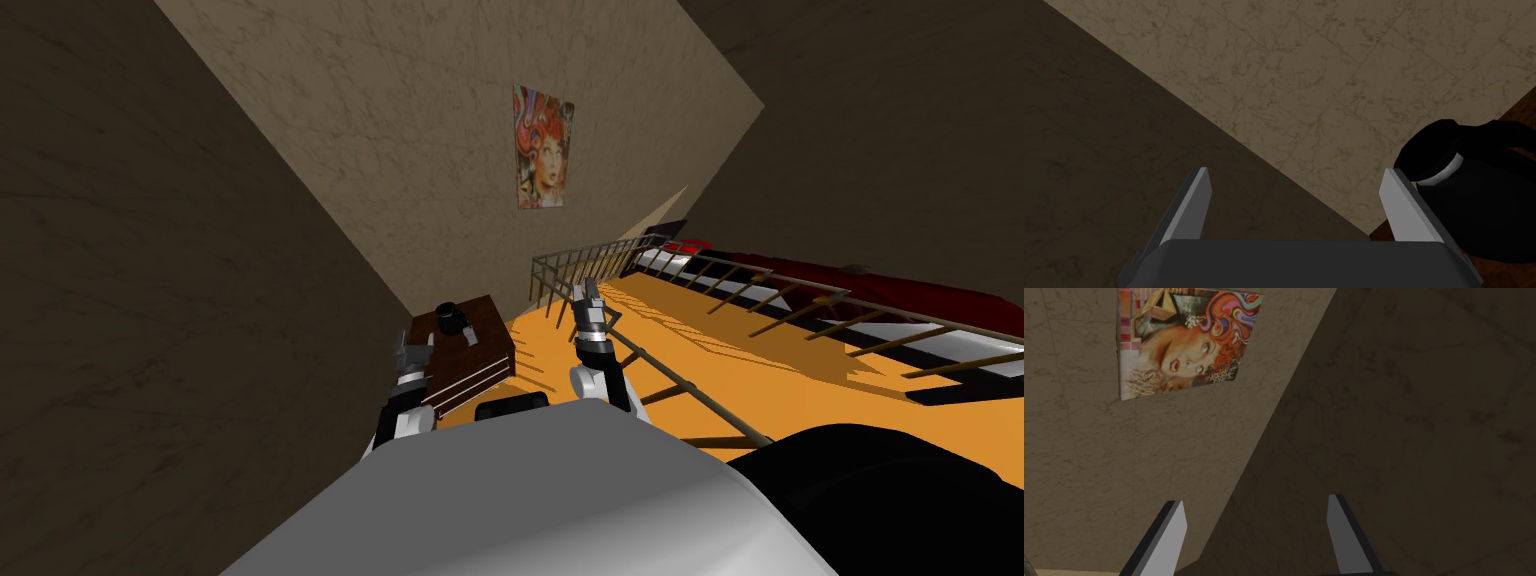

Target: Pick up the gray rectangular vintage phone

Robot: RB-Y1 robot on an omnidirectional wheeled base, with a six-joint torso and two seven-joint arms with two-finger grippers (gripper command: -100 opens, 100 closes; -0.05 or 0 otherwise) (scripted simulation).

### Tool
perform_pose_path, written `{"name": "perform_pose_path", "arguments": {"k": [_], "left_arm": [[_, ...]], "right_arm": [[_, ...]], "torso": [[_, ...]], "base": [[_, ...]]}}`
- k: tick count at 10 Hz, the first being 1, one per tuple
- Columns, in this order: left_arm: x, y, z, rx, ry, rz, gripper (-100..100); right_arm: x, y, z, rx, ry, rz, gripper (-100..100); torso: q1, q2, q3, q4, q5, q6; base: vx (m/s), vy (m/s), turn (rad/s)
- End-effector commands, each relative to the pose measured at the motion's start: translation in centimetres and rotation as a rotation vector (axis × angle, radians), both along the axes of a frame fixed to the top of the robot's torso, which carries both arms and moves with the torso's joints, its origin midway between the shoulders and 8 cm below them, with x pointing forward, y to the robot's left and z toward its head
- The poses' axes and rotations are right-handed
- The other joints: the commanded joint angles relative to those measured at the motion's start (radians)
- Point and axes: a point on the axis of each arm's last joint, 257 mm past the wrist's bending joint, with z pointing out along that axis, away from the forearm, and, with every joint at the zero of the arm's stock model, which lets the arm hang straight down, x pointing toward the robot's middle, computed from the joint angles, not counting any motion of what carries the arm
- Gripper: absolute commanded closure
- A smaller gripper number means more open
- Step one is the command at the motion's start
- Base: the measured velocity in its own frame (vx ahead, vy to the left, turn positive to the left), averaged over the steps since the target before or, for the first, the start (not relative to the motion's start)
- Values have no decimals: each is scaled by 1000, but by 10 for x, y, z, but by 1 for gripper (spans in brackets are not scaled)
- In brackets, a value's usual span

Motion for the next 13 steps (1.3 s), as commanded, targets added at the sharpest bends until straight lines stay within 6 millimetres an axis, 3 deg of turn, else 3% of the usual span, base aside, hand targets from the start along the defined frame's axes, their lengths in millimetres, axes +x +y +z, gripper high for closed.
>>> {"name": "perform_pose_path", "arguments": {"k": [1,10,13], "left_arm": [[4,7,-17,-55,23,3,-100],[10,38,-115,-277,171,60,-100],[15,48,-137,-390,184,85,-100]], "right_arm": [[0,0,0,0,0,0,0],[0,0,0,0,0,0,0],[0,0,0,0,0,0,0]], "torso": [[0,0,0,0,0,0],[-1,0,0,0,0,0],[-1,0,0,0,0,0]], "base": [[-8,-20,-73],[-7,-20,-52],[-3,-23,-62]]}}
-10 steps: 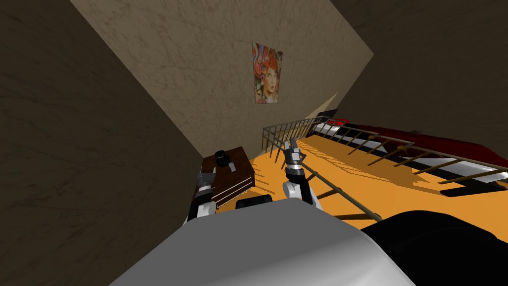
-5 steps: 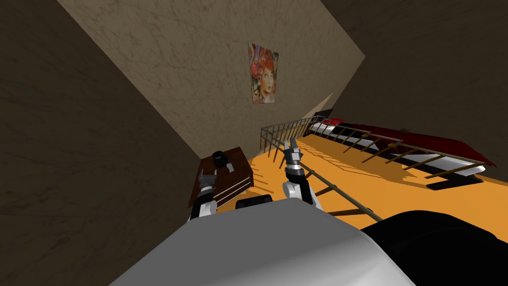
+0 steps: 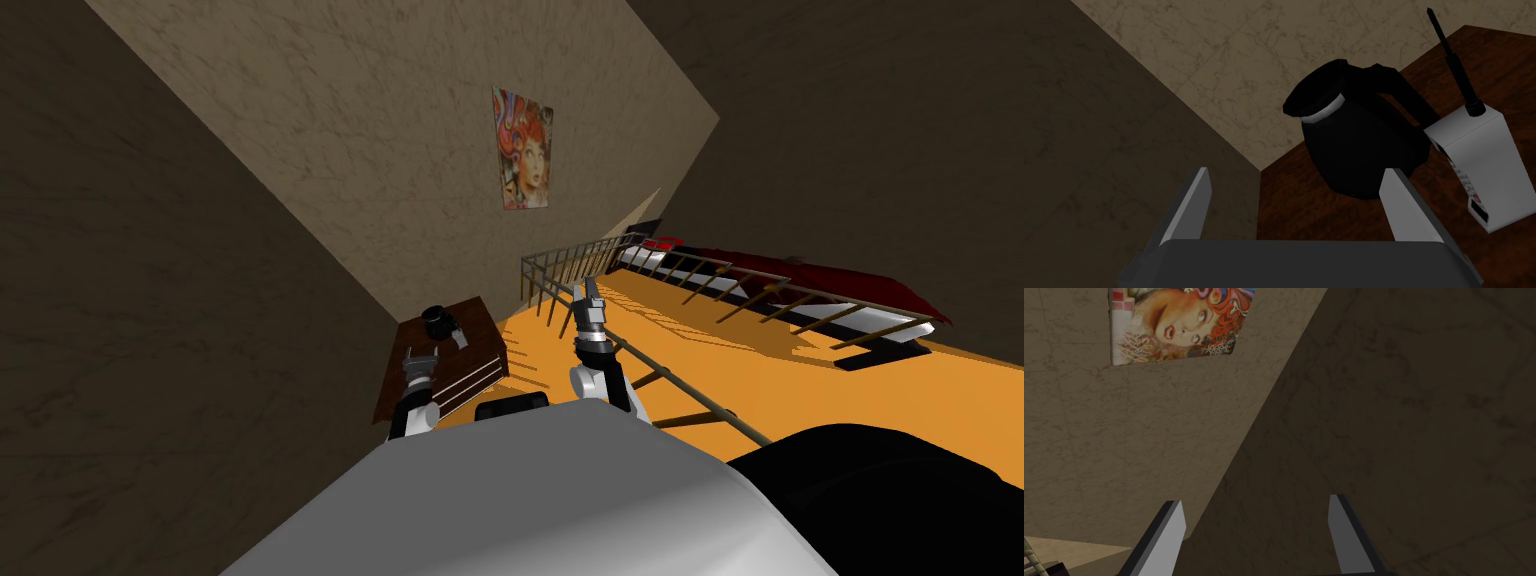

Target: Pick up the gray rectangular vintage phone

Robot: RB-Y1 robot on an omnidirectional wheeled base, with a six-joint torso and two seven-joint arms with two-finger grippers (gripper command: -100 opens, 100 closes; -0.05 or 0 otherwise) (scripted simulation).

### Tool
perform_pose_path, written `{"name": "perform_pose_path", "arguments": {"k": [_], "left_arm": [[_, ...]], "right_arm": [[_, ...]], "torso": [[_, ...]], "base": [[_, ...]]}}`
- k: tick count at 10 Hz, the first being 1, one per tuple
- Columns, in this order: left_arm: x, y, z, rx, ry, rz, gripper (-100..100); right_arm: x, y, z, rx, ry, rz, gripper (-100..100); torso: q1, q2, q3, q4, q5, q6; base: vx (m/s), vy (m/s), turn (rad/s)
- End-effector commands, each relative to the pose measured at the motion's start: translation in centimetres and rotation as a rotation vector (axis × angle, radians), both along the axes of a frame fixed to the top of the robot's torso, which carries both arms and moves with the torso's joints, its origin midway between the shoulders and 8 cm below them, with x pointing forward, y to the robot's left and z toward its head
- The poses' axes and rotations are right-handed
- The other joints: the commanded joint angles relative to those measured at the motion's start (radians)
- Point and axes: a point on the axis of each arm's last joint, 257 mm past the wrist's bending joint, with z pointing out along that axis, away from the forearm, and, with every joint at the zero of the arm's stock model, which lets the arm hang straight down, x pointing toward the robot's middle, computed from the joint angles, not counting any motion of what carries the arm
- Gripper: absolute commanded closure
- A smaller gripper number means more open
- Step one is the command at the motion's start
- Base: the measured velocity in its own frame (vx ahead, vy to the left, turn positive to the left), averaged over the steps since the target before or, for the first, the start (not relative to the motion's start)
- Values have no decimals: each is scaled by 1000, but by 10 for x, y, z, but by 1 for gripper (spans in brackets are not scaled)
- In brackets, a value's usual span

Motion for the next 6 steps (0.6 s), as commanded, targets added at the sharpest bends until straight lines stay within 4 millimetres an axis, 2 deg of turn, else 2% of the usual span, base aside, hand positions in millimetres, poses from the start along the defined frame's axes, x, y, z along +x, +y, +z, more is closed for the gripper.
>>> {"name": "perform_pose_path", "arguments": {"k": [1,6], "left_arm": [[-4,4,-19,-33,35,14,-100],[-1,19,-57,-195,65,78,-100]], "right_arm": [[0,0,0,0,0,0,0],[0,0,0,0,0,0,0]], "torso": [[0,0,0,0,0,0],[0,0,0,0,0,0]], "base": [[0,-20,-33],[1,-24,-53]]}}
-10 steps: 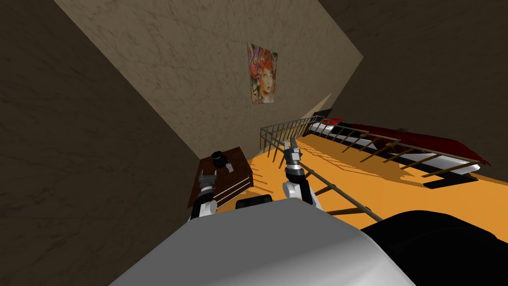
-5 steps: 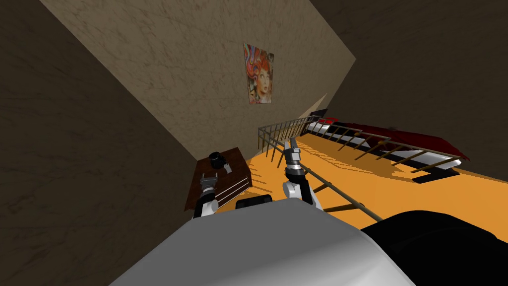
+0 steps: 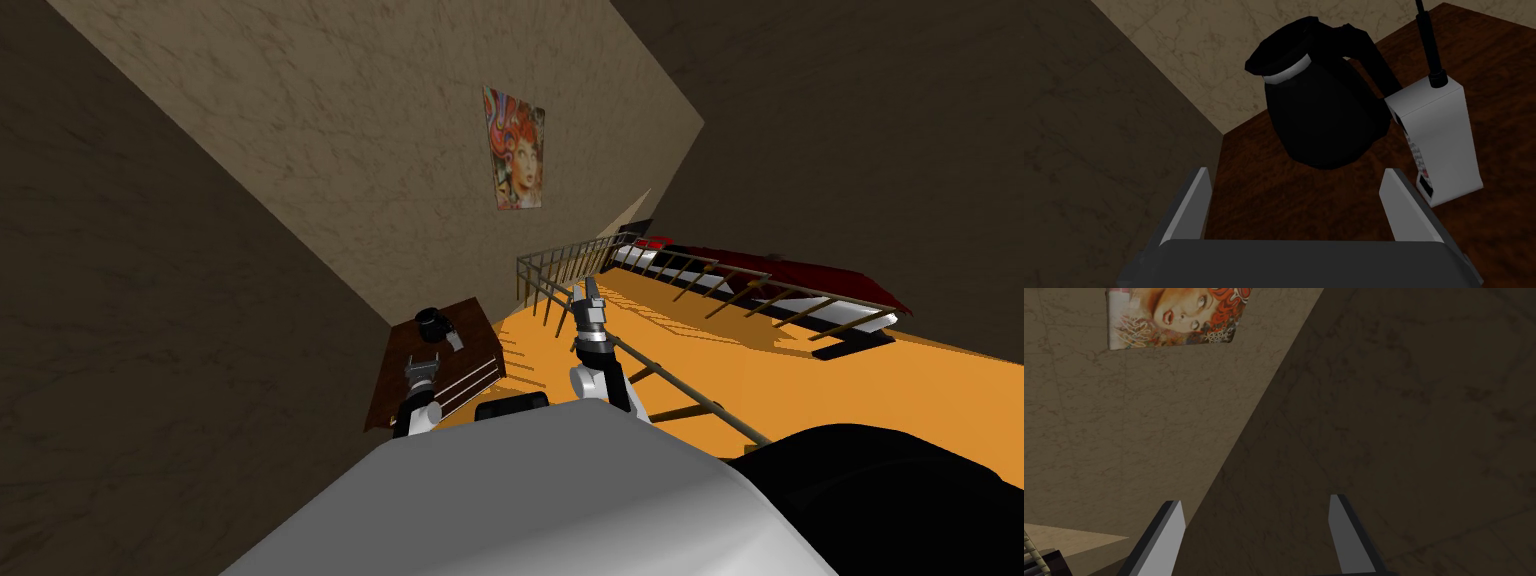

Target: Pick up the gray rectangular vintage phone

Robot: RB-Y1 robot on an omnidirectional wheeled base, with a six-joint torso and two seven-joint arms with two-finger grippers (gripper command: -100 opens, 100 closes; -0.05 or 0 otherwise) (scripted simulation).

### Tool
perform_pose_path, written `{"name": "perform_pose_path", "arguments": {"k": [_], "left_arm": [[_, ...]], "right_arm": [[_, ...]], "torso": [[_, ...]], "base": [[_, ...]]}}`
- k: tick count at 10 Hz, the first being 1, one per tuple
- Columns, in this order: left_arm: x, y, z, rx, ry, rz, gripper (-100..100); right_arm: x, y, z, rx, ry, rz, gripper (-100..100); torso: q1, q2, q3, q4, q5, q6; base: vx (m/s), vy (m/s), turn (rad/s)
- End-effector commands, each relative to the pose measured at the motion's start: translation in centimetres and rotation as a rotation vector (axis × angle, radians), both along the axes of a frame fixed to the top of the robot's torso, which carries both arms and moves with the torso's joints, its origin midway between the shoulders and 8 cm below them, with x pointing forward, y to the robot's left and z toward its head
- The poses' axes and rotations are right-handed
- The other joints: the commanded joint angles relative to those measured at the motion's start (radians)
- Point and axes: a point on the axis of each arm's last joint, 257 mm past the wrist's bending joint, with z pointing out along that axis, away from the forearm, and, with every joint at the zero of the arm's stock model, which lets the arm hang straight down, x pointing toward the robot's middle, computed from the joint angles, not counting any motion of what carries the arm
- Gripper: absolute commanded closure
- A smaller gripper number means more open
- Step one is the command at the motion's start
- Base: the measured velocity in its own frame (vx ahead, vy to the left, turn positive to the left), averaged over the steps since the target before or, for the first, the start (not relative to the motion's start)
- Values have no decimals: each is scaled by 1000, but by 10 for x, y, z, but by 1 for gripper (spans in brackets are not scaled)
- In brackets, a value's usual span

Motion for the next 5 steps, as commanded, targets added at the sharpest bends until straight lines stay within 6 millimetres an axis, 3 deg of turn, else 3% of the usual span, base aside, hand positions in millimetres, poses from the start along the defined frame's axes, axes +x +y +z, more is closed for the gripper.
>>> {"name": "perform_pose_path", "arguments": {"k": [1,5], "left_arm": [[-1,3,-14,-30,20,14,-100],[-3,11,-40,-131,44,66,-100]], "right_arm": [[0,0,0,0,0,0,0],[0,0,0,0,0,0,0]], "torso": [[0,0,0,0,0,0],[0,0,0,0,0,0]], "base": [[2,-21,-47],[8,-24,-49]]}}
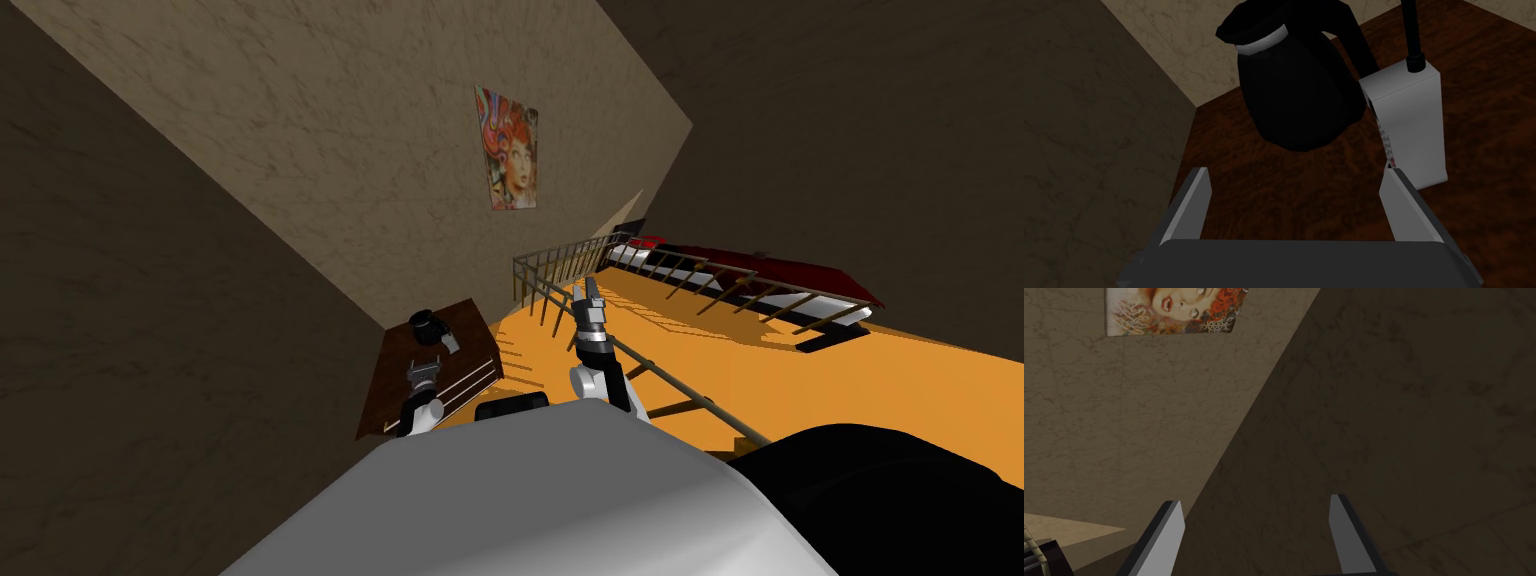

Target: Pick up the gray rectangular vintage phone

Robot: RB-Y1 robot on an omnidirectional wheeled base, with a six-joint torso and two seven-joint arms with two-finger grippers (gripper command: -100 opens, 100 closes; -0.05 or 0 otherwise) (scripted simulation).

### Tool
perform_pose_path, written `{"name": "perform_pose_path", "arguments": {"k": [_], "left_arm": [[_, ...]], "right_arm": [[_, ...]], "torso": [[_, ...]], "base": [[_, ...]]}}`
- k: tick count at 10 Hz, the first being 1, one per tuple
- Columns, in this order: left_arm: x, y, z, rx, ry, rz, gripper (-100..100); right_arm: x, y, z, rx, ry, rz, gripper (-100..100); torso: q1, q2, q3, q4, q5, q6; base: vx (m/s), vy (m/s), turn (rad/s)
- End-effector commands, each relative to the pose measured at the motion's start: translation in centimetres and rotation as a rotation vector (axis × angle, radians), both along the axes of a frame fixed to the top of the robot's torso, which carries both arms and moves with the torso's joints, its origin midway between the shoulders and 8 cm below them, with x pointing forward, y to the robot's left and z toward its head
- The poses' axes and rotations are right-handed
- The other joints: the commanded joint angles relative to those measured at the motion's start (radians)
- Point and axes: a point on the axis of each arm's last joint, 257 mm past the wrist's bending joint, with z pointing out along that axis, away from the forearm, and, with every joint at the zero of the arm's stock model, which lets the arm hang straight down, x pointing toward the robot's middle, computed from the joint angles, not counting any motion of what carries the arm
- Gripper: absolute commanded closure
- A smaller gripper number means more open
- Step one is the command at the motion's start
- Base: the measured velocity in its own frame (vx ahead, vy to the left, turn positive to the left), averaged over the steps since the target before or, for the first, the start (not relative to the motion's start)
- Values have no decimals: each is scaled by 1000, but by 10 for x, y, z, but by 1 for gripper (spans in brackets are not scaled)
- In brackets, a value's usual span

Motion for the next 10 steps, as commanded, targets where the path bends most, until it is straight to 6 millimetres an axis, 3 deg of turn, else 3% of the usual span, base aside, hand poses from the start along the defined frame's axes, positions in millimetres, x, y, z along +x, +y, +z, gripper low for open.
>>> {"name": "perform_pose_path", "arguments": {"k": [1,10], "left_arm": [[-1,5,-12,-55,7,30,-100],[5,14,-52,-292,4,175,-100]], "right_arm": [[0,0,0,0,0,0,0],[0,0,0,0,0,0,0]], "torso": [[0,0,0,0,0,0],[-1,-2,-1,0,0,0]], "base": [[13,-27,-61],[24,-22,-44]]}}
